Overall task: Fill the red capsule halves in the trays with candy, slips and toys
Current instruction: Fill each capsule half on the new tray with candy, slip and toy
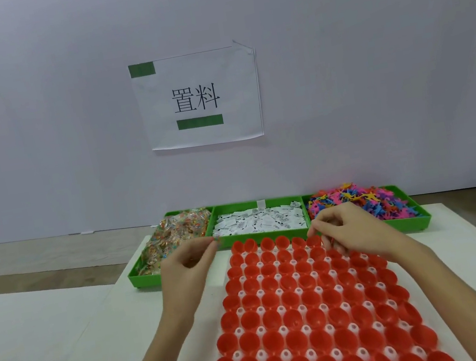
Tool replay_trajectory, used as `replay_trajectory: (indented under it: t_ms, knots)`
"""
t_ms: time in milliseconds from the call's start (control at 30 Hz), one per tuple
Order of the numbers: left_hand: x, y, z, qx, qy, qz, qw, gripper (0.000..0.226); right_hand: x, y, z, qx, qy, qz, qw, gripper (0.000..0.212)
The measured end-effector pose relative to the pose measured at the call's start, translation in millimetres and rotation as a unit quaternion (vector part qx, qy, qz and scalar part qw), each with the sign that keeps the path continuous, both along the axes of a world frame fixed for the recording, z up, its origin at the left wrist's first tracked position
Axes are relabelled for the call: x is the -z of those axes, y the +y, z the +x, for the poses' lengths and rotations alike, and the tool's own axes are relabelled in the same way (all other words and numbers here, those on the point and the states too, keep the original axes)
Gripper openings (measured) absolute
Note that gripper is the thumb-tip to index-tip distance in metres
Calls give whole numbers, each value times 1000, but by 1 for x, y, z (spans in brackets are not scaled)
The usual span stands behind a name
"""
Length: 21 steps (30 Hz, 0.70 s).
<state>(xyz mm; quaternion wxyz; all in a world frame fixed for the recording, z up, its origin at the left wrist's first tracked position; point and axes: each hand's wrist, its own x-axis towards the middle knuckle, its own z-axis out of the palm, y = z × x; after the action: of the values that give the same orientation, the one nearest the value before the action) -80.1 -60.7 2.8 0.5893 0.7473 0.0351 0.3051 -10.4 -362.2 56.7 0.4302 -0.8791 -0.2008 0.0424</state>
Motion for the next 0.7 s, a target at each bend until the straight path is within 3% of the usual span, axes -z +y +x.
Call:
replay_trajectory:
  t_ms: [200,433,700]
  knots:
    - [10,-12,-9,56,11,-59,997,17,8,6,4,39,-47,3,998,14]
    - [14,-7,5,94,-4,-86,992,13,1,55,50,8,-153,-164,974,21]
    - [22,-3,8,102,-13,-93,990,10,17,100,89,16,-114,-294,949,23]
